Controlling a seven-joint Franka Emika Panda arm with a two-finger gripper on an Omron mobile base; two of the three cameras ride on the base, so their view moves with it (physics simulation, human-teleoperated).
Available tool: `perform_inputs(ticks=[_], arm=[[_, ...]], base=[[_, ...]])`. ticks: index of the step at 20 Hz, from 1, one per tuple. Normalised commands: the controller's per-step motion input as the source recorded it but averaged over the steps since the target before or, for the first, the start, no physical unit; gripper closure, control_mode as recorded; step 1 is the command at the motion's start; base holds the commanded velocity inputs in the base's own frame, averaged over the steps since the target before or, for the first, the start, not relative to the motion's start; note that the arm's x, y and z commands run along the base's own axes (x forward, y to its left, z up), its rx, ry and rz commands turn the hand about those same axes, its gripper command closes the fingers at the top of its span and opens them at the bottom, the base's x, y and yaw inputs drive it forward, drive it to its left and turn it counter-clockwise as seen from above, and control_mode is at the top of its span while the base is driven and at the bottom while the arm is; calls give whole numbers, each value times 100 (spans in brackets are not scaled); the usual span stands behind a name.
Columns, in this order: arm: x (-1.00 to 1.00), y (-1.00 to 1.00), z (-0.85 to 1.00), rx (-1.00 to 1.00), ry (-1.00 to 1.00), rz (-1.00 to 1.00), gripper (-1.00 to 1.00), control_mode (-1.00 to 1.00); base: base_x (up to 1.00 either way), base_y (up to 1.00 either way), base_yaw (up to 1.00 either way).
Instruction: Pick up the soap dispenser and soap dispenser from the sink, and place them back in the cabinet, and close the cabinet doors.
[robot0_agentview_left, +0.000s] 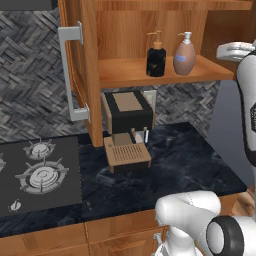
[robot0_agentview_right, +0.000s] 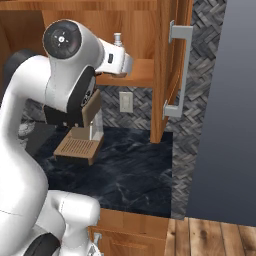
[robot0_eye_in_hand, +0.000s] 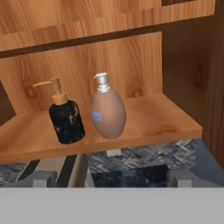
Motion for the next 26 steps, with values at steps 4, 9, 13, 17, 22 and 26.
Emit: perform_inputs(ticks=[4, 9, 13, 17, 22, 26], arm=[[-56, -27, -5, 0, -13, 2, -100, -100], [-50, -18, -7, 0, -18, 0, -100, -100], [-41, -5, -15, 0, -20, 0, -100, -100], [-14, -3, -14, 0, -22, 0, -100, -100], [-14, 0, -16, 0, -21, 0, -100, -100], [-15, -2, -9, -2, -15, -1, -100, -100]], base=[[0, 0, 0], [0, 0, 0], [0, 0, 0], [0, 0, 0], [0, 0, 0], [0, 0, 0]])
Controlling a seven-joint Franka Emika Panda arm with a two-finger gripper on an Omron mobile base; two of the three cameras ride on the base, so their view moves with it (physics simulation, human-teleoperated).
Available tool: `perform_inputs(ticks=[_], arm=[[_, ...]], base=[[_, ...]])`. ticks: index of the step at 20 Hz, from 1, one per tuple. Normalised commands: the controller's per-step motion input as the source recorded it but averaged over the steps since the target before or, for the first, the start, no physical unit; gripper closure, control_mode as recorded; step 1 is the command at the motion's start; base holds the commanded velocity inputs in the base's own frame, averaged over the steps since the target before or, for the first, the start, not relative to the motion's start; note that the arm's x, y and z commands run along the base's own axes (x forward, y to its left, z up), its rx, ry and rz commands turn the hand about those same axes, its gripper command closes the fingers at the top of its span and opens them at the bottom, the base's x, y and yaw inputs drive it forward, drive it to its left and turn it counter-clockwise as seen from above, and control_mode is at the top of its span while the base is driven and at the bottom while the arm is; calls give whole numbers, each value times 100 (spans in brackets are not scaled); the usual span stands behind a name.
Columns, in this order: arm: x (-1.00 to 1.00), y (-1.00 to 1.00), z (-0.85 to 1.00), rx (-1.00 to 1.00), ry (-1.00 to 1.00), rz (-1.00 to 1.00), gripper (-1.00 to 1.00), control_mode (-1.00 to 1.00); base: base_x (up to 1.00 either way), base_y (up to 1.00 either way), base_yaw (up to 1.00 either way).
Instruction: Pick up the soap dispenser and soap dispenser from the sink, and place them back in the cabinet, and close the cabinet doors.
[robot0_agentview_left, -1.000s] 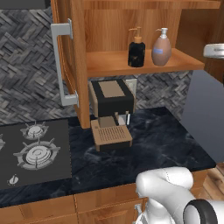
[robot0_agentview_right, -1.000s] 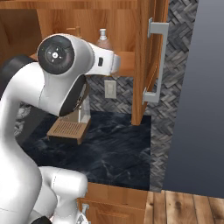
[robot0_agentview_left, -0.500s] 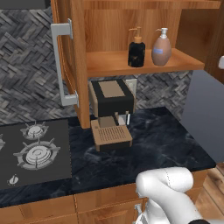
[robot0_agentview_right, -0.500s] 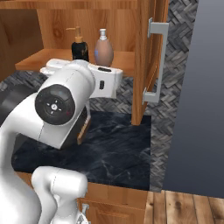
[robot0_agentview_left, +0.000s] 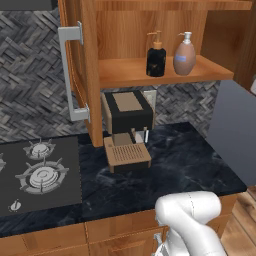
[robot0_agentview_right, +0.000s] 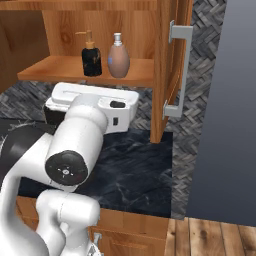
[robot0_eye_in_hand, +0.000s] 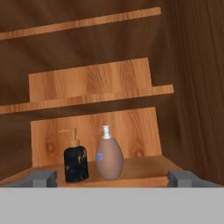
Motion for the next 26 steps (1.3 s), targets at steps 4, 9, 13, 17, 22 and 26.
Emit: perform_inputs(ticks=[4, 9, 13, 17, 22, 26], arm=[[-20, -12, -1, -1, -5, 0, -100, -100], [-44, -22, -3, 0, 0, 0, -100, -100], [-38, -17, -8, 0, 0, 0, -100, -100], [-31, -20, -27, -2, -1, 0, -100, -100], [-25, -22, -25, 0, 0, 0, -100, -100], [-6, -24, -11, 0, 0, 0, -100, -100]], base=[[0, 0, 0], [0, 0, 0], [0, 0, 0], [0, 0, 0], [0, 0, 0], [0, 0, 0]])
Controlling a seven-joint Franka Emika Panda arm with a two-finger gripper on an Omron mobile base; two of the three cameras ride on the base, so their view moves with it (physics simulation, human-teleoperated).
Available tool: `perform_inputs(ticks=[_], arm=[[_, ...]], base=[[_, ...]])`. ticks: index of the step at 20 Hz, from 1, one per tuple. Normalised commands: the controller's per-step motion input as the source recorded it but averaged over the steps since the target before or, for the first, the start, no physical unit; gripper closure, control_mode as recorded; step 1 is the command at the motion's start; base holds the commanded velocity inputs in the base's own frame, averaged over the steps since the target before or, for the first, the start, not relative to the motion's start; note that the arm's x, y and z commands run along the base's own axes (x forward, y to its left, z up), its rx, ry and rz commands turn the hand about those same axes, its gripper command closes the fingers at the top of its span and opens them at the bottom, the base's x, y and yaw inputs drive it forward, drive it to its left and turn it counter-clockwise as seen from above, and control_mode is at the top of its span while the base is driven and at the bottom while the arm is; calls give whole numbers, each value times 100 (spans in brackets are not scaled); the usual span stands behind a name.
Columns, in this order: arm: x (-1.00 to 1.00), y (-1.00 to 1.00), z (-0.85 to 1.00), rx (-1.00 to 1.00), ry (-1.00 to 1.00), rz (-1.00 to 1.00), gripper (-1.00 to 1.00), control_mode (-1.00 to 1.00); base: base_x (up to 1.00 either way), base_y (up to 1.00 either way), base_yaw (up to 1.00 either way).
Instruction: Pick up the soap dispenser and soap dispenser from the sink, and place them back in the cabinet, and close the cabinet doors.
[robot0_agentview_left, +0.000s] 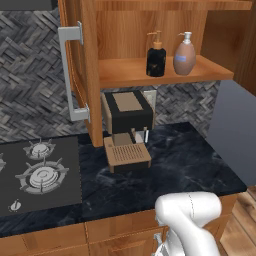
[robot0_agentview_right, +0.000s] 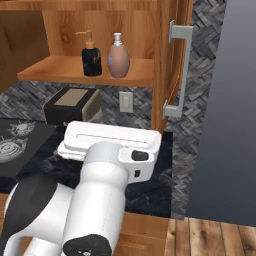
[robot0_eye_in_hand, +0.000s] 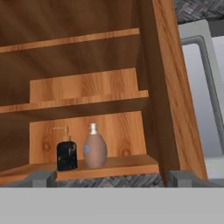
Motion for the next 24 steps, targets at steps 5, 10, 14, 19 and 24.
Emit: perform_inputs(ticks=[5, 10, 14, 19, 24], arm=[[-11, -24, -11, 0, 0, 0, -100, -100], [-1, -20, -8, 0, 0, 0, -100, -100], [0, -15, -3, 0, 0, 0, -100, -100], [0, -22, 0, 0, 0, 2, -100, -100], [0, -20, -4, 0, 0, 4, -100, -100]], base=[[0, 0, 0], [0, 0, 0], [0, 0, 0], [0, 0, 0], [0, 0, 0]])
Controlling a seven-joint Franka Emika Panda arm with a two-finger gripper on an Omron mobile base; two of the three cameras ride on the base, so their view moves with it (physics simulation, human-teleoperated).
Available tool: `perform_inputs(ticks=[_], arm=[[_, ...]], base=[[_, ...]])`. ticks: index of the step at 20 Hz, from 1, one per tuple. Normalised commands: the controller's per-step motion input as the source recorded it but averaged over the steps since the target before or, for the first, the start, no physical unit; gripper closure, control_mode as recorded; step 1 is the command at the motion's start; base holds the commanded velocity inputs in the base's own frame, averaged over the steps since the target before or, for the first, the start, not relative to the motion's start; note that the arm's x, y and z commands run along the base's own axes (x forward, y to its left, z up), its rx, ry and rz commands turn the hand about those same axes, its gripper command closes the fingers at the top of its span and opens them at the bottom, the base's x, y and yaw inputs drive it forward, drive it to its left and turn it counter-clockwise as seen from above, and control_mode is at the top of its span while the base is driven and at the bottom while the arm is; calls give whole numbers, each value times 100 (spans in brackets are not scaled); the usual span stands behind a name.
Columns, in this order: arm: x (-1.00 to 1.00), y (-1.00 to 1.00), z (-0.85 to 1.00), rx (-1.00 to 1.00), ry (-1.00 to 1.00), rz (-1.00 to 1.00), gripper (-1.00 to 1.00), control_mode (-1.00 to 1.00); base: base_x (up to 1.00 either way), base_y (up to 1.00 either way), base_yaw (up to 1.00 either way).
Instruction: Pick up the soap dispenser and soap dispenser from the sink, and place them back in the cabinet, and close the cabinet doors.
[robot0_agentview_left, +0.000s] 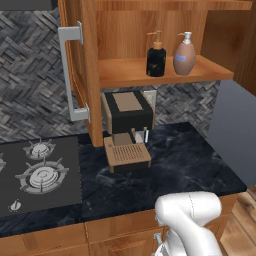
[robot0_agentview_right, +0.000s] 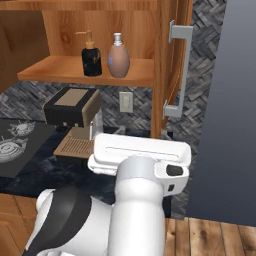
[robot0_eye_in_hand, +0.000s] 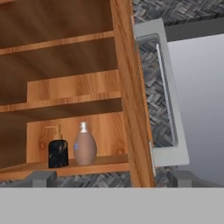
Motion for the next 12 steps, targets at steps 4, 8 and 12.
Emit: perform_inputs(ticks=[4, 8, 12], arm=[[0, -10, -12, 0, 0, 3, -100, -100], [0, -14, -3, 0, 0, 2, -100, -100], [0, -13, -6, 0, 0, 3, -100, -100]], base=[[0, 0, 0], [0, 0, 0], [0, 0, 0]])
